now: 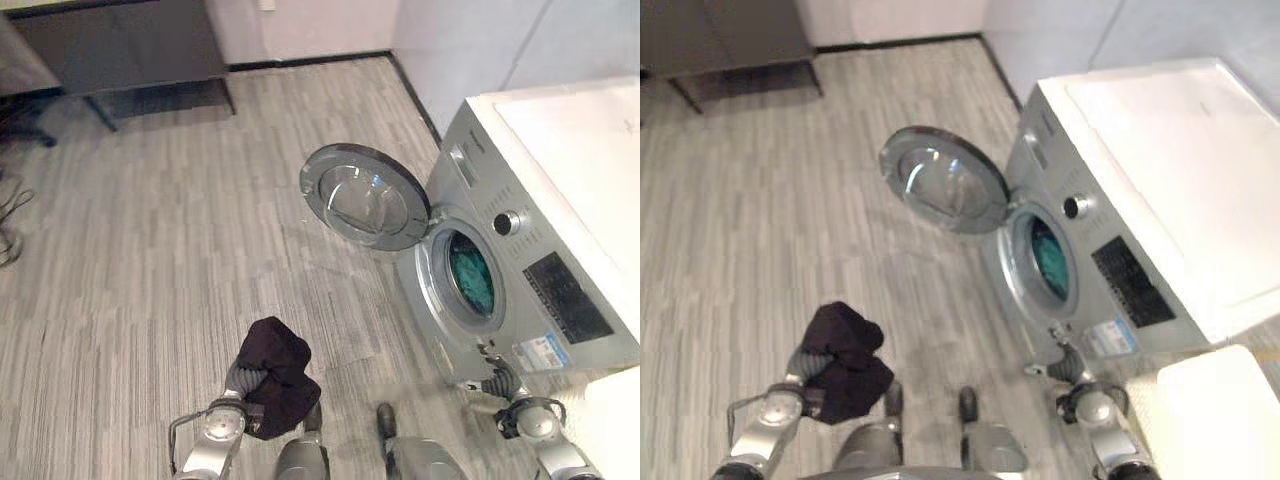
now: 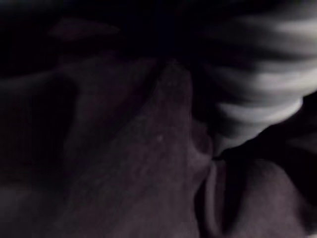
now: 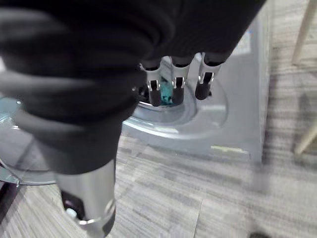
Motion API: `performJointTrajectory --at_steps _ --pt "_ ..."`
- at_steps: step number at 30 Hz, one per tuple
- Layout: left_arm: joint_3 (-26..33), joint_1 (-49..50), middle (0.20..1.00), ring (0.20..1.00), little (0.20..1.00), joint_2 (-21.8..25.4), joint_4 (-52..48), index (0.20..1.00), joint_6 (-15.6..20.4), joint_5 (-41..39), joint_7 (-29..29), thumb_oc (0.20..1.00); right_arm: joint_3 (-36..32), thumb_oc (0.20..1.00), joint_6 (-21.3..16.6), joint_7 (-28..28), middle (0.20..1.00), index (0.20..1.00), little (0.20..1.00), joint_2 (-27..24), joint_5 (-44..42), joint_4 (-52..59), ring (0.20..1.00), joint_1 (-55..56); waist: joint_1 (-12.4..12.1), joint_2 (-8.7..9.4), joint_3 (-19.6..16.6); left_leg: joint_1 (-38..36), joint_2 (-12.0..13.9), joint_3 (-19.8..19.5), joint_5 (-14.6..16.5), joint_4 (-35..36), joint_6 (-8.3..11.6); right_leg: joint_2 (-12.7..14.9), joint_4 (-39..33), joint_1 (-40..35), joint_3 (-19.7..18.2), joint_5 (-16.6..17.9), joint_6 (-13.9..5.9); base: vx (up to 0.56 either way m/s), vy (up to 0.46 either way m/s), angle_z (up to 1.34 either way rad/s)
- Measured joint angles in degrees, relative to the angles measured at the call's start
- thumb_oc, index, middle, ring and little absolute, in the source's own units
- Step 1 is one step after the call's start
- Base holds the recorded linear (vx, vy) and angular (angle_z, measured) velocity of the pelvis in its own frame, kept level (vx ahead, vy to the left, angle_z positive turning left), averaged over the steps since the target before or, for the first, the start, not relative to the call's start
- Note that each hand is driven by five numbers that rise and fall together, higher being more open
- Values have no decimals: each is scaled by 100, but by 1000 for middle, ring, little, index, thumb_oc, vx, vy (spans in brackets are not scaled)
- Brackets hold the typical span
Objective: Grab the laundry basket,head to the washer,open it,put in the laundry and shut it.
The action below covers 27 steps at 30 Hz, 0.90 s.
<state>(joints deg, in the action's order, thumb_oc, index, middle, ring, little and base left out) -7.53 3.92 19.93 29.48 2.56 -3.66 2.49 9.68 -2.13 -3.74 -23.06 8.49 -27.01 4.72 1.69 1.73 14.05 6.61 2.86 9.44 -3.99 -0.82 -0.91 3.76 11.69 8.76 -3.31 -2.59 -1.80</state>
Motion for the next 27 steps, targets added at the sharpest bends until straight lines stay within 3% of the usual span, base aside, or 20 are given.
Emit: performJointTrajectory --at_steps 2,3,4,5,8,9,10,12,15,16,17,18,20,21,23,24,25,26,27 --pt "28 -65 200 200 200 108 -42 200 0 1 7 200 52 1000 1 14 1000 1000 1000 53 0 95 1000 -19 10 37 22 -24 -121 265 86 -44 -110 202 742 437 35 -128 -209 116 242 -98" --pt "39 -81 200 200 200 243 -132 200 5 2 53 200 47 1000 -30 25 1000 1000 1000 135 -1 220 1000 -106 -32 160 158 -259 -221 578 211 92 -201 356 1778 894 222 -153 -447 137 176 -110" --pt "89 -11 200 200 200 349 -97 200 -3 2 62 200 55 1000 -26 27 1000 1000 1000 191 -2 247 1000 -192 -41 168 192 -331 -239 713 196 88 -175 411 2076 1024 302 -211 -435 213 140 -92" --pt "107 -35 200 200 200 364 -89 200 -33 4 59 200 64 1000 -17 28 1000 1000 1000 176 -4 283 1000 -129 107 188 191 -393 -246 743 310 99 -153 384 1907 1026 432 -227 -428 209 106 -49" --pt "200 -13 200 200 200 379 -146 200 -12 7 110 200 151 1000 -11 28 1000 1000 1000 178 -6 333 1000 -113 131 384 192 -605 -346 1037 473 231 -109 401 1230 1158 1342 -236 -435 259 53 -59" --pt "171 -47 200 200 200 367 -144 200 -17 7 102 200 150 1000 -3 21 1000 1000 1000 176 -5 325 1000 -114 135 429 192 -645 -388 1205 546 251 -98 399 754 1227 1997 -213 -403 358 8 -49" --pt "125 -33 200 200 200 361 -144 200 -19 7 102 200 149 1000 -2 21 1000 1000 1000 176 -6 315 1000 -120 124 453 180 -689 -400 1235 538 240 -134 393 508 1197 2245 -200 -407 381 -41 -32" --pt "113 -26 200 200 200 301 -153 200 -24 36 32 200 138 1000 15 21 1000 1000 1000 170 -5 266 1000 -56 229 400 170 -824 -403 1196 795 157 -62 391 411 1063 2383 -71 -333 266 -112 5" --pt "-8 19 200 200 200 251 -175 200 -21 63 -35 200 61 1000 11 18 1000 1000 1000 160 -6 192 1000 103 303 211 121 -1028 -260 994 818 83 44 89 113 661 2180 285 18 280 -111 28" --pt "-8 55 200 200 200 261 -246 200 -21 71 -81 200 48 1000 16 21 1000 1000 1000 185 -9 11 1000 86 245 197 103 -1074 -96 1027 934 -303 224 -76 -156 330 2200 281 273 156 -125 -1" --pt "-14 99 200 200 200 252 -238 200 -26 73 -100 200 24 1000 9 19 1000 1000 1000 186 -11 12 1000 87 226 226 63 -996 -47 1011 944 -661 229 -87 -262 171 2163 428 531 117 -72 -22" --pt "-41 155 200 200 200 230 -258 200 -27 73 -122 200 10 1000 -7 10 1000 1000 1000 139 -12 41 1000 77 213 213 29 -937 7 999 940 -998 229 -143 -376 46 2165 429 529 52 -35 -38" --pt "-132 208 200 200 200 87 -254 200 -21 71 -126 200 -28 1000 -20 -28 1000 1000 1000 20 -40 86 1000 -57 67 183 -78 -175 305 806 1011 -2963 260 -203 -708 -341 1813 382 694 197 52 -81" --pt "-184 194 200 200 200 40 -275 200 -22 72 -142 200 -28 1000 -22 -33 1000 1000 1000 -25 -67 143 1000 -62 104 138 -131 48 345 506 1257 -3002 427 -282 -765 -446 1683 316 734 280 113 -56" --pt "-241 47 200 200 200 14 -337 200 -11 72 -140 200 0 1000 -2 7 1000 1000 1000 -10 -73 106 1000 -6 62 258 -151 276 283 145 1341 -2311 396 -306 -940 -651 1373 264 746 216 159 -55" --pt "-253 26 200 200 200 19 -360 200 -8 72 -143 200 108 1000 -34 69 1000 1000 1000 1 -73 100 1000 50 10 308 -157 313 283 82 1162 -1447 399 -336 -1016 -797 1273 280 716 167 154 -84" --pt "-272 11 200 200 200 22 -355 200 -8 73 -139 200 129 1000 -33 68 1000 1000 1000 17 -73 66 1000 55 6 310 -158 342 298 3 1032 -1050 428 -377 -1063 -871 1155 275 708 256 227 -108" --pt "-280 33 200 200 200 25 -346 200 -4 72 -121 200 184 1000 -18 52 1000 1000 1000 37 -74 -99 1000 30 -23 312 -176 384 259 -426 716 -428 448 -462 -1126 -973 863 276 644 202 172 -95" --pt "-282 43 200 200 200 32 -336 200 -6 72 -119 200 191 1000 -2 31 1000 1000 1000 53 -74 -116 1000 31 -9 303 -185 481 258 -679 577 -389 465 -485 -1216 -1055 795 276 608 201 174 -100"
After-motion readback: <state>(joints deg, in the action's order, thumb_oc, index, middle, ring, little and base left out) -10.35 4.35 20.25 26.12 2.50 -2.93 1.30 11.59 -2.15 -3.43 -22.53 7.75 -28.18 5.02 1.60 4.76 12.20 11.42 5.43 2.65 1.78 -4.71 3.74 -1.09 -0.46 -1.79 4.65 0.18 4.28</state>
